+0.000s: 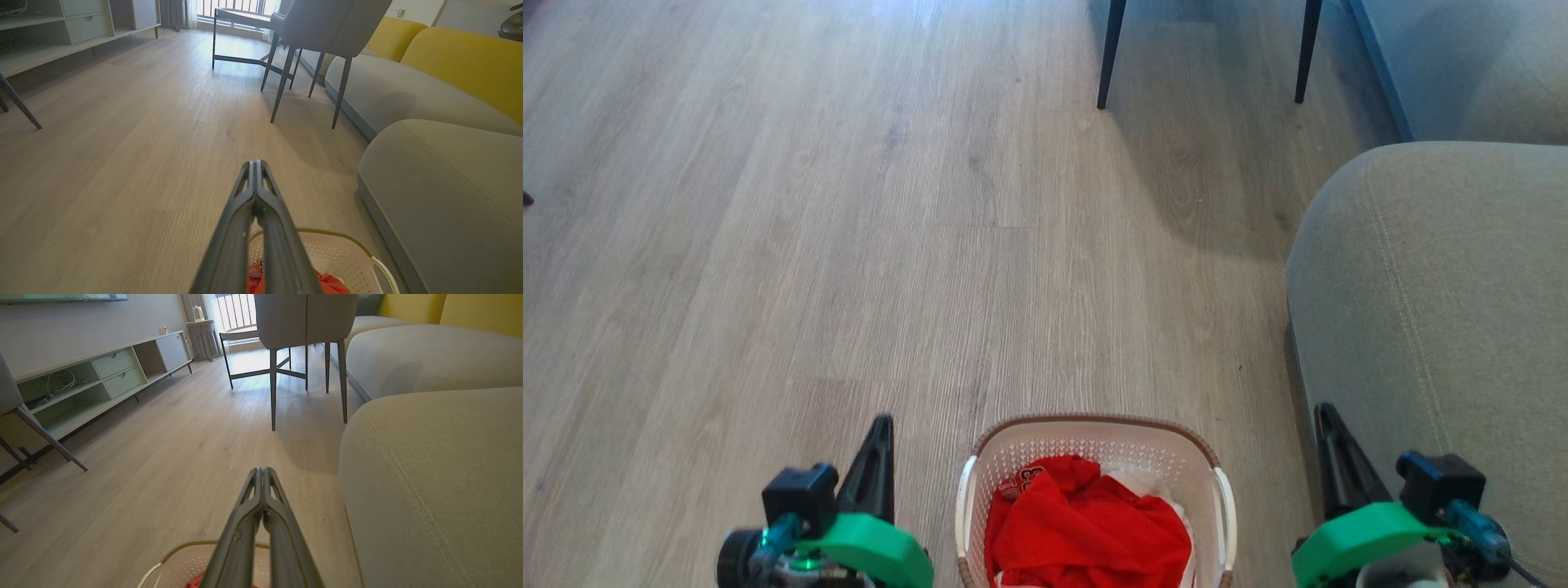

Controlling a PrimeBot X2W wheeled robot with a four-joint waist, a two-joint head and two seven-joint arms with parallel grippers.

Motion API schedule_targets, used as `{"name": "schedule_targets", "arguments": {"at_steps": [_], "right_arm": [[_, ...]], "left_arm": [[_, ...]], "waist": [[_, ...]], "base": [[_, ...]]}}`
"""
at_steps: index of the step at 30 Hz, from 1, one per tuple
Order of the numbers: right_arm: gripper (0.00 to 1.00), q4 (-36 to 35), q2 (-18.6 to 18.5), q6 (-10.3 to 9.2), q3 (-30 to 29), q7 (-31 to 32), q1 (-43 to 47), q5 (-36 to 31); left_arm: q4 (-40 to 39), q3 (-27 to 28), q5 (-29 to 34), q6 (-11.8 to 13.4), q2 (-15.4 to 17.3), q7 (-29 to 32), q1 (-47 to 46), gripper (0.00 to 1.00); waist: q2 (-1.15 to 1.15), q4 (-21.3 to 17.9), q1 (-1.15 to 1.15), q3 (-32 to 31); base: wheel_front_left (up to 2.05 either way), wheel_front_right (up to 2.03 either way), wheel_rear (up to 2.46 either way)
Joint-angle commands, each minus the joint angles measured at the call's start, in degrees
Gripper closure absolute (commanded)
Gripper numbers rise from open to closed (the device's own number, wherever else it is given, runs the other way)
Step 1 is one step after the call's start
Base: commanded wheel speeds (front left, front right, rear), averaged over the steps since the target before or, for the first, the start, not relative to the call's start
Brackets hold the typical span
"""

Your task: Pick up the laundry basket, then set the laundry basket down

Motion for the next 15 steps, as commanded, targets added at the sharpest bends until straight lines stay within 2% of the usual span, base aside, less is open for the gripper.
{"name": "schedule_targets", "arguments": {"at_steps": [1, 15], "right_arm": [[1.0, -1.57, -0.08, 0.0, -0.15, 0.14, -1.24, 0.9], [1.0, -0.85, -0.59, 0.04, -1.01, 2.15, -2.35, 10.66]], "left_arm": [[-1.62, 0.21, -1.01, -0.1, 0.03, 0.07, -1.84, 1.0], [-1.35, 2.28, -10.73, -1.2, 0.55, 2.12, -2.62, 1.0]], "waist": [[0.0, -0.04, 0.0, 0.03], [0.0, -0.91, 0.0, 0.41]], "base": [[0.0, 0.0, 0.0], [0.0, 0.0, 0.0]]}}
